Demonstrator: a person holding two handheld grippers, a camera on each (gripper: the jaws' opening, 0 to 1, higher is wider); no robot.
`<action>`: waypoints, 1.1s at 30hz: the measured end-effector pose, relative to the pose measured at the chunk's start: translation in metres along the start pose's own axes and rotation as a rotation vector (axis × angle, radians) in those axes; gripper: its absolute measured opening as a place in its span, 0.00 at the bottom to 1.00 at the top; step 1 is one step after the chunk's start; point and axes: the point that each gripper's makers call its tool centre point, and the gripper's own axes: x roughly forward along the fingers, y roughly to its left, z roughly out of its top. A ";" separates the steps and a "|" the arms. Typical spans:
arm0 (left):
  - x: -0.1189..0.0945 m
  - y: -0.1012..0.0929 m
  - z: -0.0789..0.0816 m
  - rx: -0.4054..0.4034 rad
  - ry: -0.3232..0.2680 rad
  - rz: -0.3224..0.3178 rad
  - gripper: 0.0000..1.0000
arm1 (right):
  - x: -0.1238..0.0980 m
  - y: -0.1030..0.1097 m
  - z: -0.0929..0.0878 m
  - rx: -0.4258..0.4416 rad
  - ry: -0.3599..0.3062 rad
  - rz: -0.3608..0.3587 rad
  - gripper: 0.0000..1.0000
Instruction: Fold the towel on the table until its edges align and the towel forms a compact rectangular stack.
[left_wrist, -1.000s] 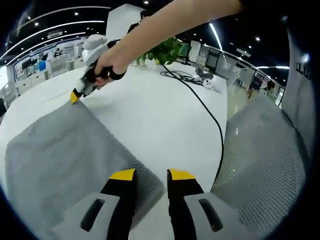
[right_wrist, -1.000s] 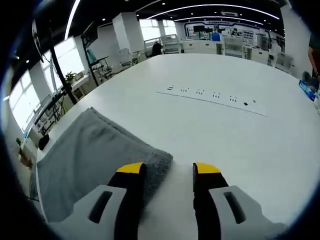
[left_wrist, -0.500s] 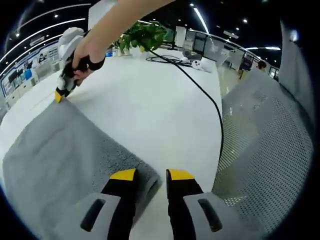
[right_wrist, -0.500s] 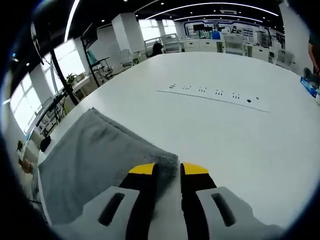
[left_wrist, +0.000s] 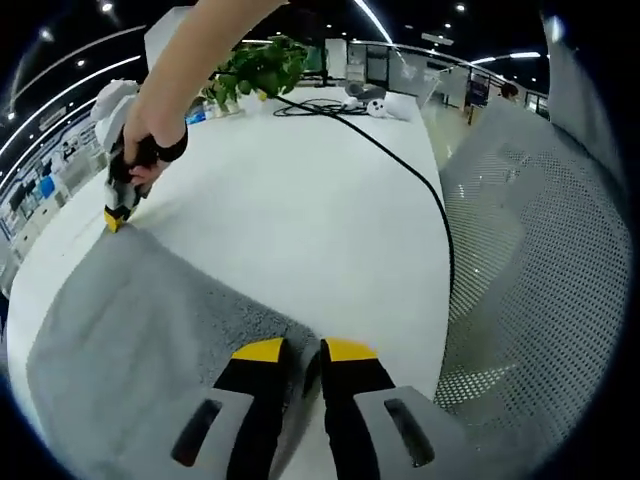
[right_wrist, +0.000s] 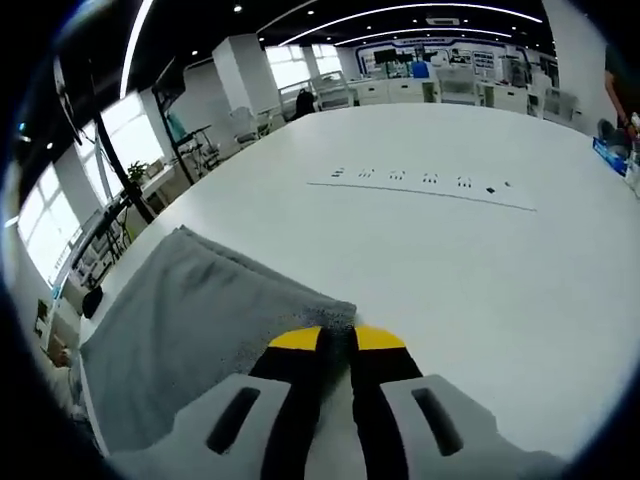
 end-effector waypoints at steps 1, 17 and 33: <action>0.000 0.001 0.000 -0.017 -0.005 0.001 0.11 | -0.001 -0.001 0.000 0.005 -0.001 0.001 0.06; 0.006 -0.011 0.031 -0.175 -0.097 -0.069 0.04 | -0.026 -0.016 0.000 0.124 -0.026 -0.007 0.02; 0.014 -0.039 0.089 -0.203 -0.226 -0.155 0.04 | -0.076 -0.066 0.000 0.179 -0.054 -0.082 0.01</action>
